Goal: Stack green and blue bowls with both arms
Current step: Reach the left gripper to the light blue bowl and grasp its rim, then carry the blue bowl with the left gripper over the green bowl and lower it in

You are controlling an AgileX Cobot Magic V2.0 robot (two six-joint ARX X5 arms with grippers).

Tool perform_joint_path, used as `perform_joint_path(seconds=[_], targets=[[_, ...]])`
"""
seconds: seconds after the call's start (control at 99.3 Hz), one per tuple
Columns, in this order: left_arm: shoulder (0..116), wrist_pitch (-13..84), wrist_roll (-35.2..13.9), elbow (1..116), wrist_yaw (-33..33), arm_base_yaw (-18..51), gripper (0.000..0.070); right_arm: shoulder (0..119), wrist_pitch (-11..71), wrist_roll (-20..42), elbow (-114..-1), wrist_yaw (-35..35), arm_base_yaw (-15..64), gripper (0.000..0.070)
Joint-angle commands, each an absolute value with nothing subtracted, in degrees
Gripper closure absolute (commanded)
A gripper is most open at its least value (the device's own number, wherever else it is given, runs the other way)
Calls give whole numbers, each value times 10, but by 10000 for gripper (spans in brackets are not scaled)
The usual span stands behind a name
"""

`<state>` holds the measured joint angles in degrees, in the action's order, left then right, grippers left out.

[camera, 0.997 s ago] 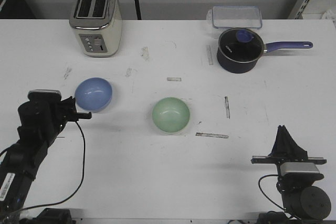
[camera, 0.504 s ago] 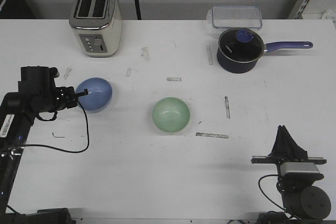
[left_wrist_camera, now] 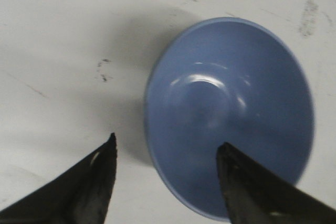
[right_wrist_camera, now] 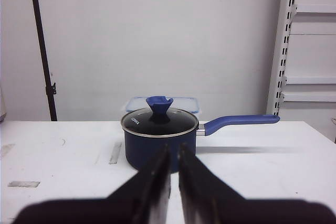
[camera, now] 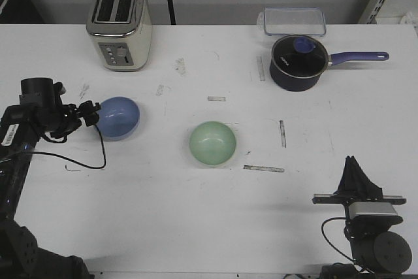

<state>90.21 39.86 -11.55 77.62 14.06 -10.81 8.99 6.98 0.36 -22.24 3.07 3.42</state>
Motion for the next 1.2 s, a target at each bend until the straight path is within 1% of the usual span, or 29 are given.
perform_joint_path(seconds=[0.0,0.232,0.484,0.534,0.554,0.675,0.715,0.826,0.876,0.977,1.007,1.189], targets=[[919,393,-117,790,124,-110,207,90,62,1,-224,30,35,682],[947,363,-116,790,122,-104,211,90,62,1,-224,30,35,683],[999,361,-116,790,121,-84,218,90,62,1,-224,30,35,682],[1006,361,-118,790,121,-81,231,90,62,1,-224,30,35,682],[1008,362,-120,790,121,-79,249,90,62,1,-224,30,35,682],[1008,356,-137,790,120,-75,420,90,62,1,-224,30,35,682],[1008,352,-142,790,120,-75,463,90,62,1,-224,30,35,682],[1008,351,-143,790,120,-75,616,90,62,1,-224,30,35,682],[1008,351,-145,790,120,-75,663,90,62,1,-224,30,35,682],[1000,356,-149,791,120,-75,674,90,62,1,-224,30,35,682],[997,358,-152,793,120,-74,699,90,62,1,-224,30,35,682],[966,385,-161,826,121,-70,699,90,62,1,-224,30,35,682]])
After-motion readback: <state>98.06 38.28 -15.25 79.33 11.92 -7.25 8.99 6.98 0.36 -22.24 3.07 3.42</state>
